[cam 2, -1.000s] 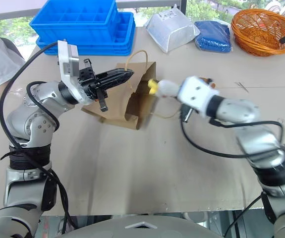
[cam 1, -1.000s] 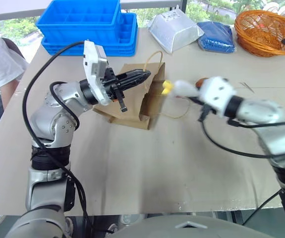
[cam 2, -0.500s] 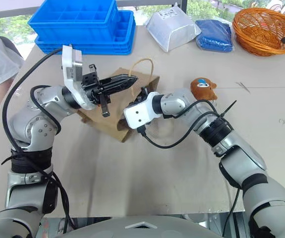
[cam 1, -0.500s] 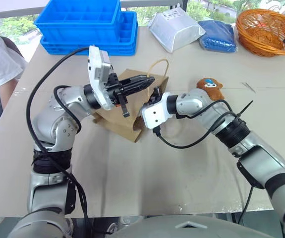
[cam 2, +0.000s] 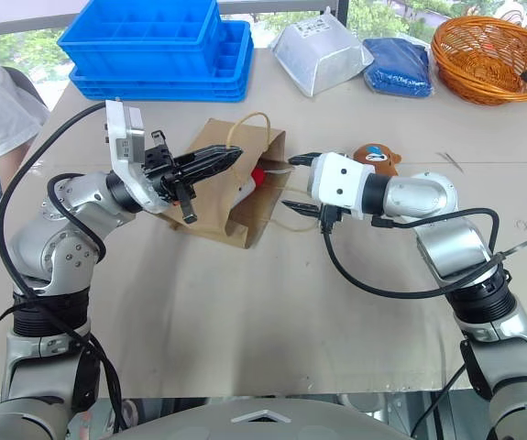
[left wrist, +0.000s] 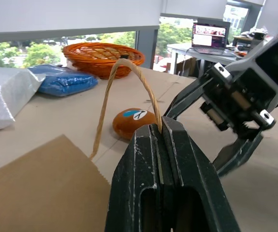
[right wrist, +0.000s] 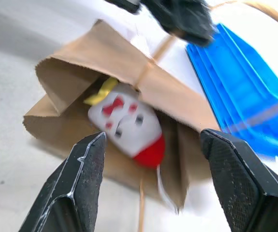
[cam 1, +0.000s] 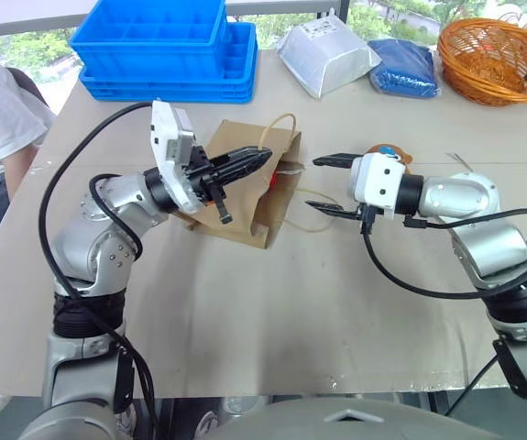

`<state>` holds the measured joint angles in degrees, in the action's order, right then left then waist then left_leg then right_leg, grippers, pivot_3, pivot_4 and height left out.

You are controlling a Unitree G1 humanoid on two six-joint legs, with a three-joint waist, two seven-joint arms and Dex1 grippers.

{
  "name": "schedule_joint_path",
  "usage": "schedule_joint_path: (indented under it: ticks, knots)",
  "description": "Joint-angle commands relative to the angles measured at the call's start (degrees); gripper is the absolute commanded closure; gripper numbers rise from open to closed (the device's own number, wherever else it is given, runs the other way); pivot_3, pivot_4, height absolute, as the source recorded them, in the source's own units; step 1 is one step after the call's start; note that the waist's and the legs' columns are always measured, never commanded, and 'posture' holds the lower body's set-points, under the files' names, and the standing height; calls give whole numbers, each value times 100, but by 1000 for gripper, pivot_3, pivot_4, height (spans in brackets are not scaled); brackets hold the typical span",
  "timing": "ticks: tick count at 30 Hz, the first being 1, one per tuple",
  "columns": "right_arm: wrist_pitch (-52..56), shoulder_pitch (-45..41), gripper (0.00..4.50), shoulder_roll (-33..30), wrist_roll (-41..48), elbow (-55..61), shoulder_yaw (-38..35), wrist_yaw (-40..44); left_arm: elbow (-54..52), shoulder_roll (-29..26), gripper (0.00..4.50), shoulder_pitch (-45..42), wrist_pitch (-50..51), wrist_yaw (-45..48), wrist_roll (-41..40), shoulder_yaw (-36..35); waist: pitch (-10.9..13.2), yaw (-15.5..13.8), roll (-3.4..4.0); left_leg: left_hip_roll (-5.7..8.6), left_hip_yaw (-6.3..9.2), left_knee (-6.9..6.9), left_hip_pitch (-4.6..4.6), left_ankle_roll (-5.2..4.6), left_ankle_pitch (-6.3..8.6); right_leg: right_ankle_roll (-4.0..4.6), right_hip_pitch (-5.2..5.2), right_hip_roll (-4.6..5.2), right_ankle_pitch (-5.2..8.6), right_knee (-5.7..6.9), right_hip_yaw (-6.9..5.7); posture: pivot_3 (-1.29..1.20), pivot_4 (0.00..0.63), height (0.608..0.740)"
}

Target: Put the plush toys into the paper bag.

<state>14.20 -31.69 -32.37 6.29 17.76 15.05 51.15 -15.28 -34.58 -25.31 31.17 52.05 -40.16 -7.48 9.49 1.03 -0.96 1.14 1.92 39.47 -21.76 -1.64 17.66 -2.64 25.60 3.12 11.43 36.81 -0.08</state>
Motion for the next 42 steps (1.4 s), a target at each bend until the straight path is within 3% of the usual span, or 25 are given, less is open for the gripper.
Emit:
schedule_joint_path:
  ticks: [1, 3, 8, 14, 18, 22, 27, 31, 33, 36, 39, 42]
  knots:
    - [1857, -42, 1494, -75, -447, -667, -931, -1359, -202, -2, 4500, 33, -247, 17, 81, -42, -1, -34, -1, 0, 0, 0, 0, 0, 0, 0, 0, 0, 0, 1, 0, 0, 150, 740]
    - [2199, -228, 1494, 55, -618, -1223, -864, -1743, -190, 3, 4500, 26, -296, 30, 117, -17, -1, -41, -1, 4, -2, 4, -1, 0, 0, 0, -2, 4, 0, 1, 2, 0, 150, 740]
    - [1884, -667, 1494, 256, -1241, -2994, -503, -2277, -237, 48, 4500, 27, -340, -38, 130, 7, -1, 6, -1, 4, -12, -2, 3, 1, -1, 1, 3, 0, -1, 1, 11, 0, 150, 740]
    - [1986, -752, 4406, 361, -862, -3194, -809, -2045, -339, 63, 4500, 102, -334, -127, 93, -50, -6, -24, -7, 3, -12, 1, 2, 0, -1, 0, -2, 1, -1, -1, 12, 0, 150, 740]
    - [1722, -380, 4406, 210, -324, -2634, -1315, -1619, -333, 166, 4500, 60, -234, -310, -44, -149, -6, -40, -7, 5, -3, 2, 0, -1, 0, 0, -4, 2, -1, -1, 8, 0, 150, 740]
    - [1411, 191, 4406, 391, 1021, -762, -1711, -709, -265, 199, 4500, -52, -76, -292, -332, -225, -5, -15, -5, 0, 9, 0, -5, -2, 1, 0, -2, -1, -1, -1, 3, 0, 150, 740]
    - [1237, 217, 4406, 602, 665, 175, -427, -509, -218, 224, 4500, -301, 82, -177, -585, -208, -3, 83, -2, -13, -6, -1, 6, -1, 0, 0, -2, -11, -1, 3, 6, 0, 150, 740]
    - [908, -77, 4406, 1017, 329, -247, 123, -657, -223, 274, 4500, -447, 208, -177, -712, -157, -4, 91, -3, -11, -4, 2, 7, 7, -4, 5, -3, -14, -4, 10, 6, 0, 150, 740]
    - [138, -558, 4406, 1508, -5, -1184, 655, -523, -334, 339, 4500, -479, 336, -223, -830, -87, -4, 105, -4, -6, -4, 7, 4, 7, -5, 5, -3, -12, -4, 10, 6, 0, 150, 740]
    - [-840, -940, 4406, 2056, -20, -2148, 940, -117, -390, 387, 4500, -446, 353, -257, -810, -42, -5, 134, -6, -1, -5, 7, 8, 8, -6, 6, -2, -11, -5, 8, 9, 0, 150, 740]
    - [-1007, -1114, 4406, 2200, 283, -2600, 1087, 757, -443, 370, 4500, -313, 282, -251, -697, 5, -5, 122, -5, -10, 9, -2, 7, 12, -8, 7, 1, -18, -5, 10, -1, 0, 150, 740]
    - [-1164, -1116, 3593, 2110, 243, -2840, 1009, 970, -513, 334, 4500, -162, 247, -301, -648, -38, -5, 101, -5, 1, 21, -3, -1, 12, -7, 7, 3, -2, -6, 4, -9, 0, 150, 740]
